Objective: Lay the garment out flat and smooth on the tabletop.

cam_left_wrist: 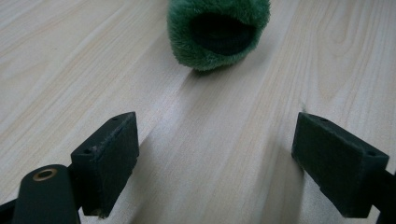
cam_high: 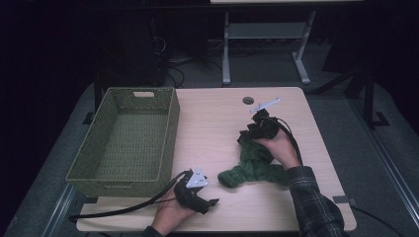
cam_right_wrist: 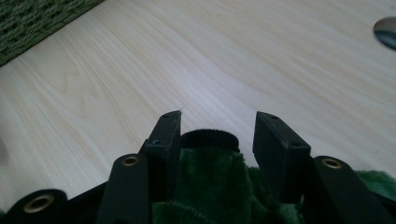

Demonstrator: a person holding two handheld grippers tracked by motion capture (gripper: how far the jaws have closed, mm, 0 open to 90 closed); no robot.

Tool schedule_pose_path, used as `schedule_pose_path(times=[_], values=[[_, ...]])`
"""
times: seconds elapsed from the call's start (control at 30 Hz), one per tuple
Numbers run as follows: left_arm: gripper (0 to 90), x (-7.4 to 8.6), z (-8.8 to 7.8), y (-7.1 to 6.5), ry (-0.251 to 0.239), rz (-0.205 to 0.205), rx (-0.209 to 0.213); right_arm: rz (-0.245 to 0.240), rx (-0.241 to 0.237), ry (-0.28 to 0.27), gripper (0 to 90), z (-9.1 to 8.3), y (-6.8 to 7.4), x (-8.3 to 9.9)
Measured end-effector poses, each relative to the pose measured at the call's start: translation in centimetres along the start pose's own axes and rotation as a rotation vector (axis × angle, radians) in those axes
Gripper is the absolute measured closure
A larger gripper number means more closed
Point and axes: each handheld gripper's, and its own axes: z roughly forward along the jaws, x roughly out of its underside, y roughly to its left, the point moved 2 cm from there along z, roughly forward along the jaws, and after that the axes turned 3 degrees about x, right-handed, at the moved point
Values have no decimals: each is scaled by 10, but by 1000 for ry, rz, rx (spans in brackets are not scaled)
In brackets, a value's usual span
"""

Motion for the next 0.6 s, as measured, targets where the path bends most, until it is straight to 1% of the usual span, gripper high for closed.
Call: schedule_pose_path(times=[0.03,0.1,0.2,0.23,0.33,0.4,0.47,0.5,0.57,0.6], values=[[141,0,0,0,3,3,0,0,-4,5,573,1,-1,2],[141,0,0,0,4,5,0,-1,-9,10,634,4,-1,4],[141,0,0,0,4,5,0,-15,-16,16,793,6,-1,6],[141,0,0,0,5,6,-1,-24,-20,14,813,5,-1,6],[141,0,0,0,-1,-1,2,-43,-20,-12,828,-2,2,3],[141,0,0,0,4,6,0,-59,-25,-43,829,-9,6,-4],[140,0,0,1,2,10,-1,-84,-32,-78,829,-18,13,-13],[141,0,0,1,4,12,-2,-91,-42,-92,828,-21,16,-18],[141,0,0,1,3,7,0,-124,-58,-123,827,-26,26,-29],[141,0,0,1,3,7,0,-141,-76,-140,827,-27,32,-35]])
